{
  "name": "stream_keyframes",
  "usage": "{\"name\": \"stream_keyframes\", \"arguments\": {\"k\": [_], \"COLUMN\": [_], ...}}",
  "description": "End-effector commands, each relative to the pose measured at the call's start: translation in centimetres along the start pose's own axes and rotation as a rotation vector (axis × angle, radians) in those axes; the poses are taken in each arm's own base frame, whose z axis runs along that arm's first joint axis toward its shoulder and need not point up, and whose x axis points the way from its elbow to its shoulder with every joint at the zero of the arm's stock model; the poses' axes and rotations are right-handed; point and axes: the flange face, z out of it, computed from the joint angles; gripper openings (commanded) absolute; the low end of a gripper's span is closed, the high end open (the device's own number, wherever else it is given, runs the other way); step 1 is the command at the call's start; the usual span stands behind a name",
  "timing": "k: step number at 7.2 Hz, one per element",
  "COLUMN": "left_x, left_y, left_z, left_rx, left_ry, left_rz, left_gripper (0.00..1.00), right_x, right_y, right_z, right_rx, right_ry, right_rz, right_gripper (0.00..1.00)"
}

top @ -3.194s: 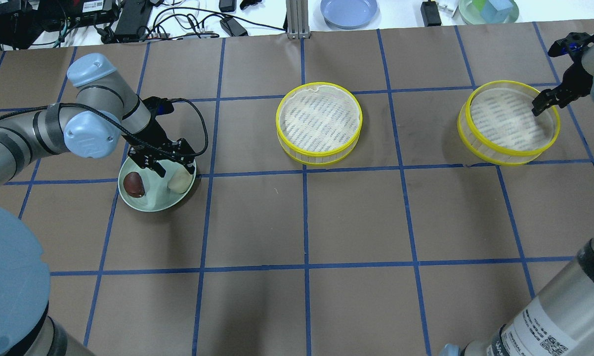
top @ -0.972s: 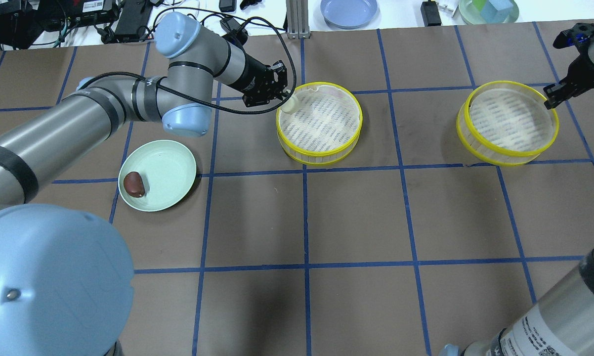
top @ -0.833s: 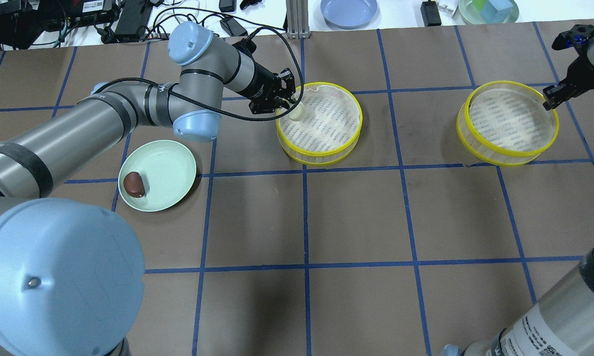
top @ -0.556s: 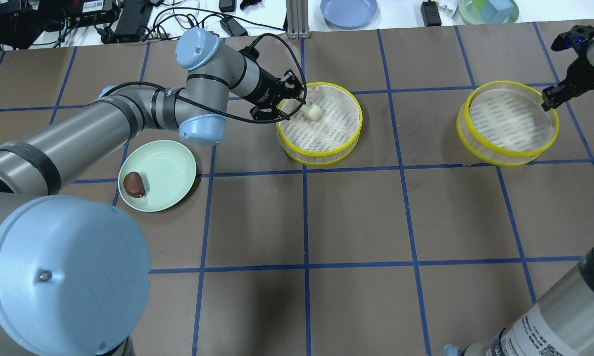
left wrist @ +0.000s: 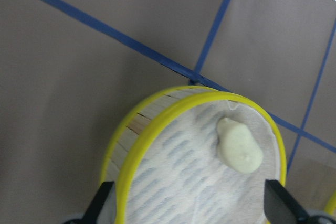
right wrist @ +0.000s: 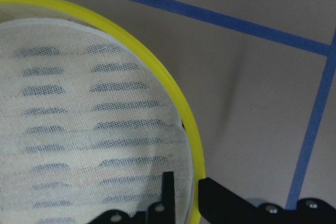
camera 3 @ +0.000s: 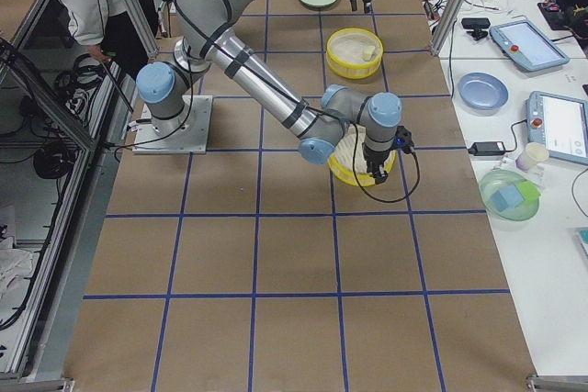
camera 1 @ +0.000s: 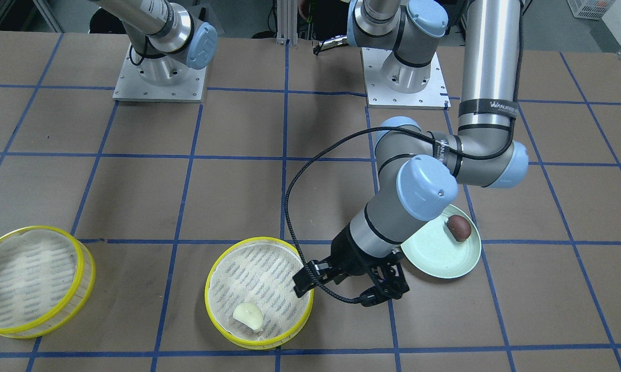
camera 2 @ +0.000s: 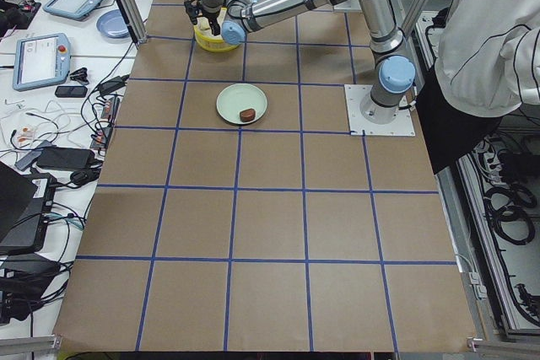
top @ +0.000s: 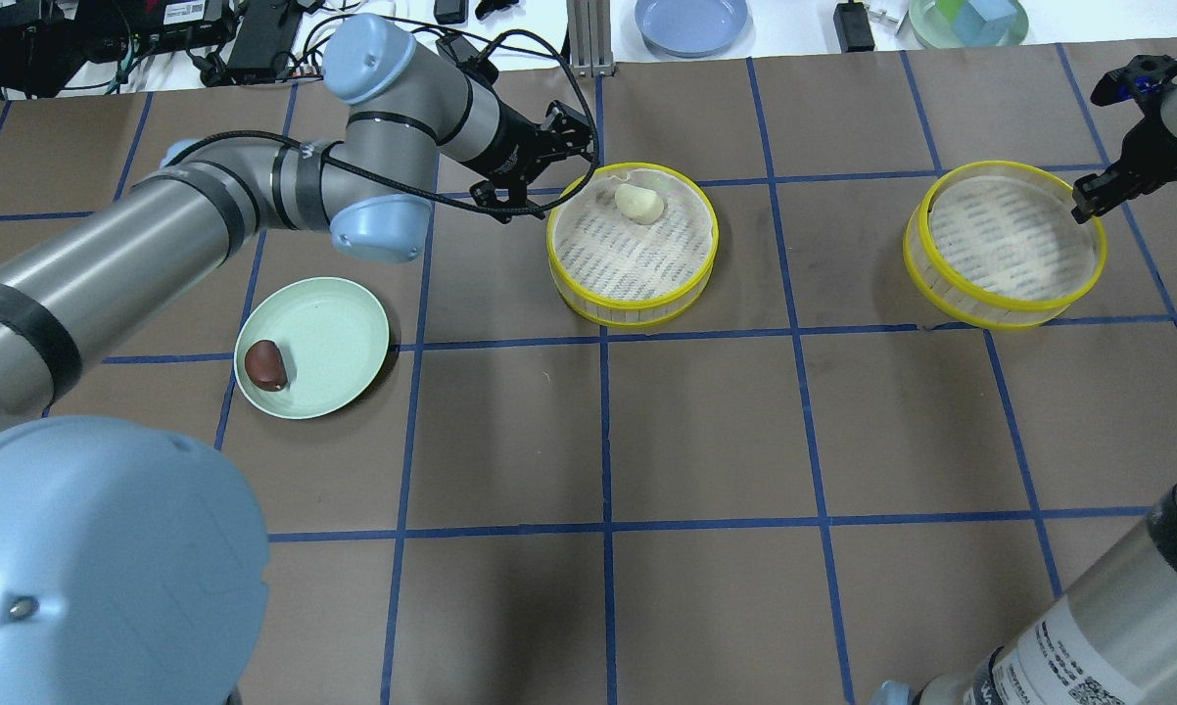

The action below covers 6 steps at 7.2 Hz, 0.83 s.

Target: Stack buns with steamer

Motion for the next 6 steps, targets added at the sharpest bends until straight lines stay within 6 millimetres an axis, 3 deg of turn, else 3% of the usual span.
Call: {"name": "stream_keyframes", "arguments": {"k": [1,3,6], "left_x": [-6.8,-15.6,-24.0], "left_y": [-3.0,-5.5,-5.1], "left_z": [-7.4,-10.5,-6.2], "left_rx": [-0.025,-0.063,-0.164], "left_ry": [-0.239,-0.391,-0.489], "left_rz": [0.078,0.037,-0.013], "left_gripper": [1.00,1.00,1.00], "right_x": [0.2,0.2,0.2], "right_y": [0.0,0.0,0.1], "right_z": [0.0,-0.2,1.1], "right_rx": [0.003,0.006,-0.005], "right_ry": [0.006,0.009,-0.007], "right_rz": [-0.003,-0.004,-0.004], "right_gripper": [0.31,0.32,0.28]}}
